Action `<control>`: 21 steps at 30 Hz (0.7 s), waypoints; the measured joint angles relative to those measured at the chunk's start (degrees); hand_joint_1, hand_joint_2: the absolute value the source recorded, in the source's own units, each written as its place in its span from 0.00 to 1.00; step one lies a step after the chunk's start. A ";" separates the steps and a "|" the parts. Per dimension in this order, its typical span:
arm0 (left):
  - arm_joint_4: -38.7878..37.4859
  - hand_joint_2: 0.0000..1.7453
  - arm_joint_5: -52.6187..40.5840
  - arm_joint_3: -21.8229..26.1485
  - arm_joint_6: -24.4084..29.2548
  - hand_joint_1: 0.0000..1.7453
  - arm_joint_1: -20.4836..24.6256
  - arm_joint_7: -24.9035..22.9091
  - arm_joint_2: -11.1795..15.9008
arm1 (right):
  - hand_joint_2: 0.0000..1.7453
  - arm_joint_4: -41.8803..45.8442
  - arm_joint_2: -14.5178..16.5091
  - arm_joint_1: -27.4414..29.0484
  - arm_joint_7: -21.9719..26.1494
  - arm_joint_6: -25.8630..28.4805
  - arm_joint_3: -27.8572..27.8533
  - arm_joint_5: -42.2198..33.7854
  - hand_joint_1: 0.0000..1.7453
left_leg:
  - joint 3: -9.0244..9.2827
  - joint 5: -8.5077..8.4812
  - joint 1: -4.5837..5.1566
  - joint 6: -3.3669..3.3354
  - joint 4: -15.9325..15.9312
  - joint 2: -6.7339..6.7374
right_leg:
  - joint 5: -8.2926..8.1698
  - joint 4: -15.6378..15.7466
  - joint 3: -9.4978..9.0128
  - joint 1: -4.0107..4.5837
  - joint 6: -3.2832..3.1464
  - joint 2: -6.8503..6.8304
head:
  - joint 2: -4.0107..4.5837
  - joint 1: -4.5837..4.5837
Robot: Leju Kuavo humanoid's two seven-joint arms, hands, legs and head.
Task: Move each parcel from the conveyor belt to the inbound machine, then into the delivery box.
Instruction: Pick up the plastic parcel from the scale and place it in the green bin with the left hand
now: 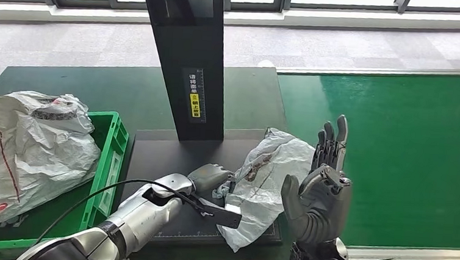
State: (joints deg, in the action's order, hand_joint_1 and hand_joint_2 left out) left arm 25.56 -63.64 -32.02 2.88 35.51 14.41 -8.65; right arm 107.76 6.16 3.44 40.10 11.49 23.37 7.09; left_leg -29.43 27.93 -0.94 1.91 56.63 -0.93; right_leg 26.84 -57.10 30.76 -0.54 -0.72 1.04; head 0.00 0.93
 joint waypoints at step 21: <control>30.64 1.00 35.52 39.59 36.55 1.00 -24.32 20.26 0.54 | 1.00 0.76 -0.02 3.08 0.01 1.86 0.19 1.13 0.00 | -1.10 -0.45 0.09 0.25 0.05 0.01 | -0.25 -0.01 1.71 -0.09 -0.04 0.06 | 0.00 0.01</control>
State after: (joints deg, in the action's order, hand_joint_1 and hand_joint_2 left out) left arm 56.20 -28.12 7.57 39.42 11.20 34.68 -8.11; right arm 108.52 6.14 6.52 40.11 13.35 23.56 8.22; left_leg -30.54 27.48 -0.85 2.16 56.68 -0.92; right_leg 26.59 -57.11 32.47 -0.63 -0.76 1.10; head 0.00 0.94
